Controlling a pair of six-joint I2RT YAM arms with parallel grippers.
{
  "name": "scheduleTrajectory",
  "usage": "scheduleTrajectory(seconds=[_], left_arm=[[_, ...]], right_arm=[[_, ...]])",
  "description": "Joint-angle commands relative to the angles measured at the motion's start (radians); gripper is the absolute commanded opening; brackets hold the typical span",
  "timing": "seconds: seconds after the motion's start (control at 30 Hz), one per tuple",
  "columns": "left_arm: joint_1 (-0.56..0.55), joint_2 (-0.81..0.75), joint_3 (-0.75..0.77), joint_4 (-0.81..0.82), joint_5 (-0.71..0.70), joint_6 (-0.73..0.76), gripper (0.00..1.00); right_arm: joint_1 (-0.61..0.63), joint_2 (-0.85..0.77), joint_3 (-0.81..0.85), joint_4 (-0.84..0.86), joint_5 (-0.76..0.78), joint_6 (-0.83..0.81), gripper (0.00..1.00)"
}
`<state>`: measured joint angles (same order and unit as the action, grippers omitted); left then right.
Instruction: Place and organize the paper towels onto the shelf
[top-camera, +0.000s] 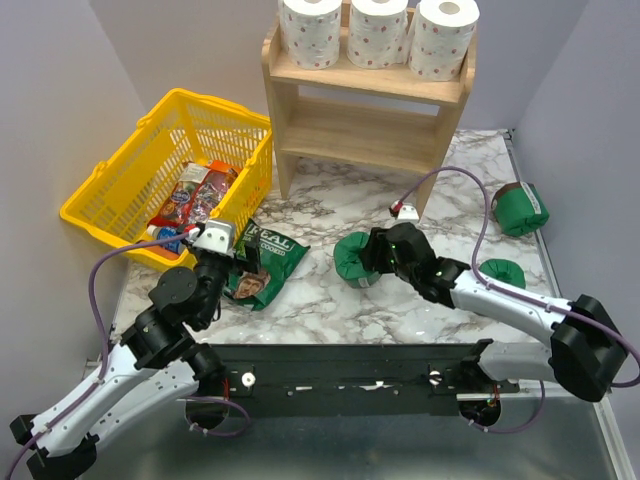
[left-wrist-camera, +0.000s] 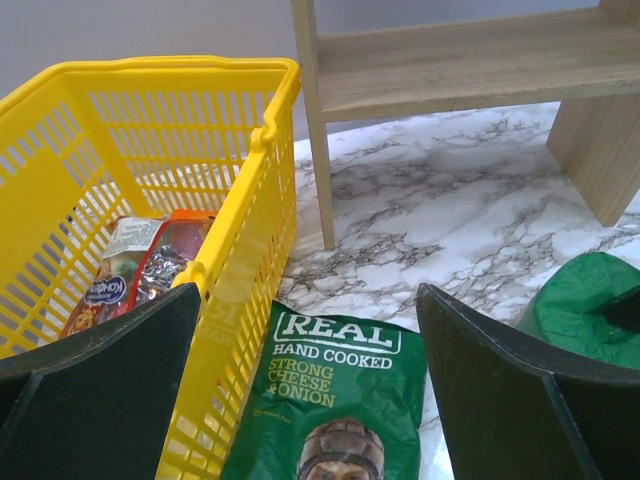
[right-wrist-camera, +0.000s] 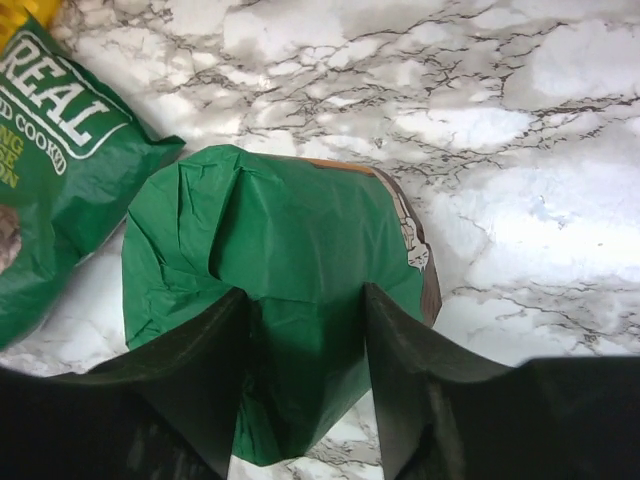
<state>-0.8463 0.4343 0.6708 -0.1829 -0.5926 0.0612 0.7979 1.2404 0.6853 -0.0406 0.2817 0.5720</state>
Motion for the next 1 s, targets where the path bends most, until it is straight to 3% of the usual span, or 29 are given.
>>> scheduleTrajectory(seconds=[0.0, 0.03, 0.23, 0.5, 0.6, 0.97], left_arm=[[0.000, 0.017, -0.010, 0.005, -0.016, 0.008, 0.99], [0.000, 0.018, -0.008, 0.005, -0.016, 0.006, 0.99], [0.001, 0.012, -0.008, 0.002, -0.015, 0.008, 0.99], [0.001, -0.014, -0.007, 0.000, -0.016, 0.006, 0.99], [0.000, -0.016, -0.007, 0.000, -0.018, 0.006, 0.99], [0.000, -0.012, -0.007, -0.003, -0.018, 0.005, 0.99]], right_arm=[[-0.035, -0.053, -0.023, 0.079, -0.128, 0.077, 0.64], [-0.042, -0.068, -0.014, 0.061, -0.121, 0.059, 0.71], [-0.052, -0.130, 0.141, -0.203, -0.026, -0.130, 0.83], [0.007, -0.078, 0.279, -0.269, -0.229, -0.420, 0.83], [0.087, -0.011, 0.321, -0.294, -0.211, -0.515, 0.83], [0.155, 0.172, 0.376, -0.357, -0.069, -0.521, 0.79]])
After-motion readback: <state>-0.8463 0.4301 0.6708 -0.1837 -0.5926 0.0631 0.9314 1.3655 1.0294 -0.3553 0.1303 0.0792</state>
